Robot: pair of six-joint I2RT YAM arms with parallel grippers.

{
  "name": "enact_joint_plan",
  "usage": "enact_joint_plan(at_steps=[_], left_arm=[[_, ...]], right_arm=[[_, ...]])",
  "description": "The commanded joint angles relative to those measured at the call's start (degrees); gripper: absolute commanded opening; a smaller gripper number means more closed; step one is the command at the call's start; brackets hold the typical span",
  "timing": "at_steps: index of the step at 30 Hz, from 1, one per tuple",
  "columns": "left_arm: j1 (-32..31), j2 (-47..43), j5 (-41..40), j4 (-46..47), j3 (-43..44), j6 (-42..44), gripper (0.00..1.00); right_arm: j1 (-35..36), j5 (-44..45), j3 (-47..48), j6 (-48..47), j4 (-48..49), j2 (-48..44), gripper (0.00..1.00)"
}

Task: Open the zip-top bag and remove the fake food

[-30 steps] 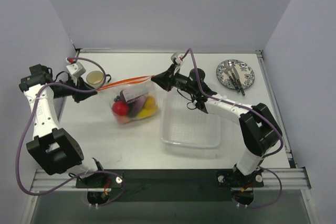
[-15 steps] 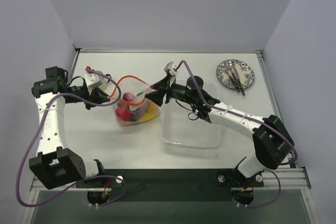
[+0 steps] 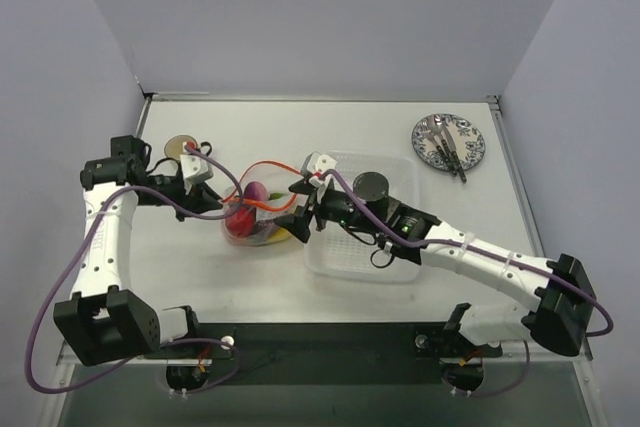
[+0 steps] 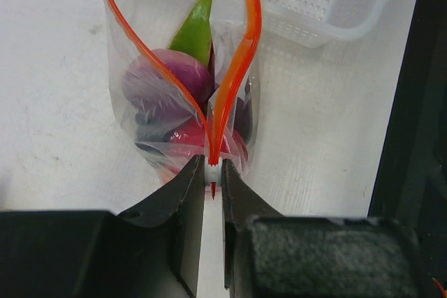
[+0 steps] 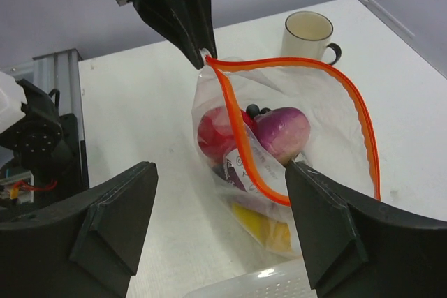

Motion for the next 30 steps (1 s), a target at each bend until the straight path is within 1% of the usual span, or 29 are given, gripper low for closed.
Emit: enact_joint_plan(at_steps=[1, 4, 8, 11, 13, 14, 15, 20, 21, 22, 24, 25, 26, 27, 28, 29, 30], left_arm=[[-1.9, -3.5, -1.5, -13.5, -0.3, 1.2, 0.06], [-3.4, -5.3, -2.4, -13.6, -0.5, 0.8, 0.06], [-5.4, -7.4, -4.9, -13.6, -0.8, -0.1, 0.03], [-7.9, -8.4, -6.8, -13.6, -0.5, -2.0, 0.00], [-10.3, -9.4, -8.3, -13.6, -0.5, -2.8, 0.00], [-10.5, -9.7, -8.4, -13.6, -0.6, -2.9, 0.00], [-12.1, -9.9, -8.4, -13.6, -0.7, -3.0, 0.00], [-13.7, -10.4, -8.0, -13.6, -0.6, -4.1, 0.00], [-13.9, -10.2, -7.9, -13.6, -0.6, -4.3, 0.00], [-14.0, -9.9, -7.9, -13.6, -0.4, -4.3, 0.03], [-13.9, -9.2, -7.7, -13.6, 0.6, -4.6, 0.14], [-13.2, -7.9, -7.8, -12.8, 1.2, -5.2, 0.26], [-12.2, -7.1, -7.7, -10.9, 2.5, -7.4, 0.30], [-11.3, -5.5, -7.8, -8.3, 3.1, -13.3, 0.34], [-9.2, -4.8, -7.3, -4.7, 3.7, -14.7, 0.38], [-5.3, -3.9, -6.6, -3.5, 4.0, -15.1, 0.40], [-3.8, -2.3, -5.2, -2.2, 4.0, -16.1, 0.48]], right_arm=[[0.1, 4.2, 5.1, -1.9, -3.1, 4.0, 0.73], [0.0, 7.2, 8.5, -2.2, -3.5, 9.2, 0.69], [-0.9, 8.8, 12.5, -2.4, -3.3, 13.4, 0.67], [-1.6, 9.3, 14.2, -0.8, -3.4, 16.0, 0.66], [-1.7, 10.3, 15.7, -0.4, -4.0, 17.9, 0.65], [-1.7, 11.0, 16.0, -0.2, -4.3, 18.4, 0.64], [-1.7, 11.7, 16.4, -0.3, -4.7, 18.8, 0.64], [-1.5, 13.2, 16.0, 0.1, -6.3, 20.0, 0.63], [-1.1, 14.1, 16.1, -0.2, -7.9, 20.1, 0.63], [-0.8, 14.6, 16.0, -0.4, -8.8, 20.1, 0.63], [0.4, 15.5, 15.3, -0.6, -11.2, 19.9, 0.62], [0.9, 16.2, 13.6, -0.7, -11.7, 19.1, 0.61], [1.5, 16.5, 12.7, -0.5, -12.4, 18.7, 0.61], [2.6, 16.8, 11.7, -0.4, -12.7, 18.1, 0.59], [3.4, 17.8, 10.4, -0.2, -13.0, 16.8, 0.58], [3.9, 18.2, 8.4, 0.0, -14.1, 16.1, 0.58], [4.6, 18.8, 7.3, 0.1, -14.6, 15.3, 0.56]])
